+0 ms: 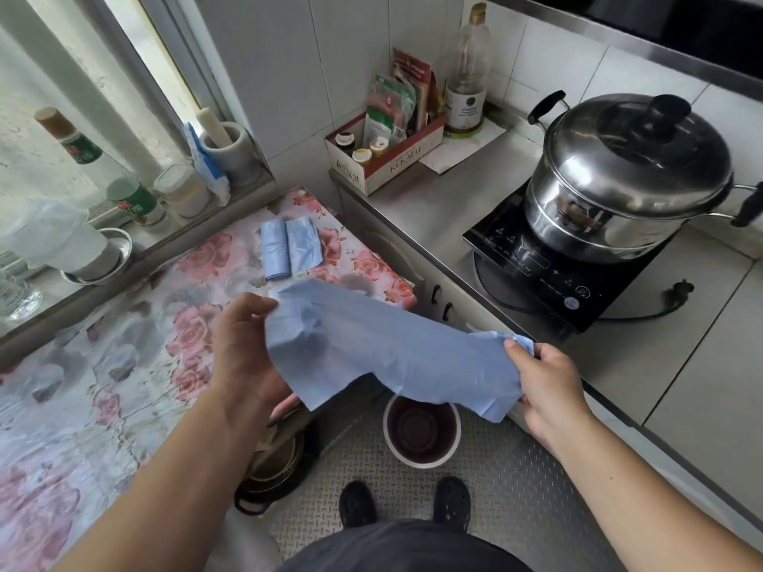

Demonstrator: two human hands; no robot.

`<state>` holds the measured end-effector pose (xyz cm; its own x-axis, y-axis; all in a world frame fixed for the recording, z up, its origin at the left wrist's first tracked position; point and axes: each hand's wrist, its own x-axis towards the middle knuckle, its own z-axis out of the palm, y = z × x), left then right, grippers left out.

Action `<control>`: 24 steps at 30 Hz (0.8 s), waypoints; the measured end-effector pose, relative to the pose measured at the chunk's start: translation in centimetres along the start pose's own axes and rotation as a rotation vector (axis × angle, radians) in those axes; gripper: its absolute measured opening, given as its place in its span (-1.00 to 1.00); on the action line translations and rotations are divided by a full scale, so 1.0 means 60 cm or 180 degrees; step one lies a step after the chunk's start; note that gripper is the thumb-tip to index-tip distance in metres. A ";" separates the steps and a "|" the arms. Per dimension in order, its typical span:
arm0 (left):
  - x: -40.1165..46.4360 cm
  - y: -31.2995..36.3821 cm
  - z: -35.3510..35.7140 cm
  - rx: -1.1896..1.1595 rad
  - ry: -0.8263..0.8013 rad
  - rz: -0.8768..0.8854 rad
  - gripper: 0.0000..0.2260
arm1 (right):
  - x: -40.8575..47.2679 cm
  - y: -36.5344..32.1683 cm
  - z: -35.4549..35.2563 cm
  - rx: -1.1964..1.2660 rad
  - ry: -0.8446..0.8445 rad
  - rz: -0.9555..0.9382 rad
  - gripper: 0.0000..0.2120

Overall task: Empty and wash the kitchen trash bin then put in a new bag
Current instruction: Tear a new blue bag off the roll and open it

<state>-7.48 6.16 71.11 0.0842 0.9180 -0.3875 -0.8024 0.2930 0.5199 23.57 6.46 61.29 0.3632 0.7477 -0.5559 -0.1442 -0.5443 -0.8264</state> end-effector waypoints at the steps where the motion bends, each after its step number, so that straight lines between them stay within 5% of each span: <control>1: 0.001 0.006 -0.004 0.0004 0.0094 -0.0011 -0.66 | -0.001 0.001 -0.003 -0.0118 -0.0038 -0.0028 -0.90; 6: 0.001 0.018 -0.020 -0.0020 0.0327 -0.0069 -0.56 | 0.000 0.001 -0.016 -0.0124 -0.0324 0.0079 -0.89; 12: -0.004 0.015 -0.033 0.0037 0.0321 -0.0068 -0.65 | 0.022 0.022 -0.058 0.0960 -0.1624 0.0997 -0.71; 16: -0.012 0.016 -0.026 0.0105 -0.0012 -0.0072 -0.64 | 0.033 0.079 -0.094 0.1288 -0.1194 0.1427 -0.71; 18: -0.016 0.018 -0.016 0.0303 -0.0208 -0.0134 -0.64 | 0.034 0.102 -0.106 0.0752 -0.0884 0.1499 -0.66; 22: -0.026 -0.009 0.013 0.1281 -0.0266 -0.0388 -0.51 | 0.022 0.086 -0.089 -0.0314 -0.0502 0.1016 -0.78; 24: -0.031 -0.041 0.033 0.2109 -0.0457 -0.0299 -0.64 | 0.005 0.043 -0.055 -0.0509 -0.0533 0.0534 -0.87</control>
<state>-4.47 4.23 72.07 0.2499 0.8936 -0.3728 -0.2608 0.4329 0.8629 26.37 4.02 59.31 0.1875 0.6874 -0.7017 -0.0375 -0.7088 -0.7044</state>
